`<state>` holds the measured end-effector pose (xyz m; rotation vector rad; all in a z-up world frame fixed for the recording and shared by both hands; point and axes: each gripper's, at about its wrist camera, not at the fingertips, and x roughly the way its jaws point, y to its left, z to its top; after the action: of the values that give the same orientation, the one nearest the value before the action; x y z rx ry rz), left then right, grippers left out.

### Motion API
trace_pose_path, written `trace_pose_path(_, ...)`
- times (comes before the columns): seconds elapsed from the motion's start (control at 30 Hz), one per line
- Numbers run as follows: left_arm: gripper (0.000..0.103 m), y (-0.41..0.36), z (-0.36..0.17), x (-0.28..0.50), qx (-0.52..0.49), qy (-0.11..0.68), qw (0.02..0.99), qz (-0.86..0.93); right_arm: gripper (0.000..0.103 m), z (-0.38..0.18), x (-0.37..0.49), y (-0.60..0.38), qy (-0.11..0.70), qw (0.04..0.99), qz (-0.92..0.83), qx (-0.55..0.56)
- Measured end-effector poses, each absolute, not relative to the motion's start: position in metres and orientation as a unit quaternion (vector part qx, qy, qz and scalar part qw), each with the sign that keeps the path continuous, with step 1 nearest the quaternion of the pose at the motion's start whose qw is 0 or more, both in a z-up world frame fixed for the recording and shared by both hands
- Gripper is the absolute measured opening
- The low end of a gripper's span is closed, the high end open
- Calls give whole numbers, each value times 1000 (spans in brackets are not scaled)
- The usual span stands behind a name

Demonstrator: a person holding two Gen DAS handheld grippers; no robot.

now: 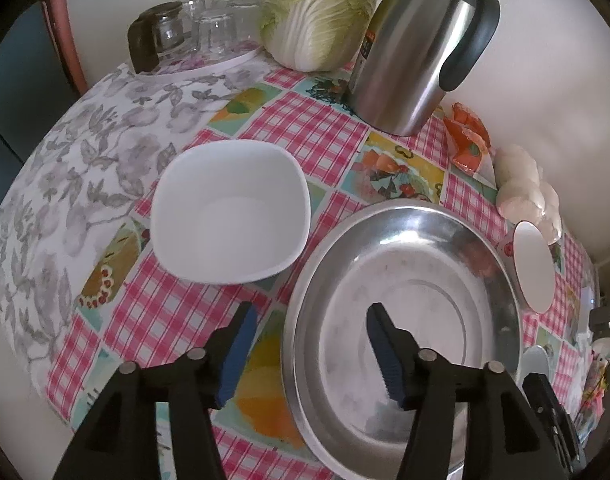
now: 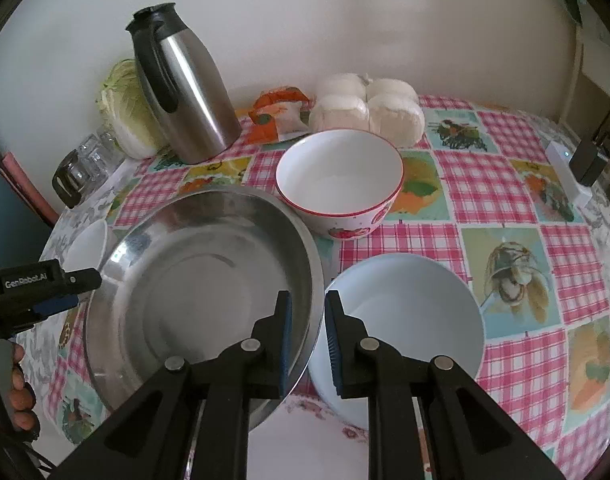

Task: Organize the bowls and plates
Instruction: 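Lift the basin with the left tool and set it beside the square white bowl, then grip the rim of the pink-floral plate with both tools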

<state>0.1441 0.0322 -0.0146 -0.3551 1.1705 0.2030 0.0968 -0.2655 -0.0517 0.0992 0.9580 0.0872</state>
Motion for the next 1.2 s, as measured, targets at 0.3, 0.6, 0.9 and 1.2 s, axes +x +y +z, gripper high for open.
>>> trace_pose_path(0.3,85,18,-15,127,-139,555,814,101,53,-47,76,-258,462,885,41,37)
trace_pose_path(0.6,103,7,2,92,-101,506,850,106,72,-45,51,-254,462,885,41,30)
trace_pose_path(0.9,103,11,-3,61,-130,502,849,103,87,-48,27,-260,471,881,30,36)
trace_pose_path(1.2,103,-1,-7,40,-147,496,852,80,87,-48,3,-272,474,879,17,48)
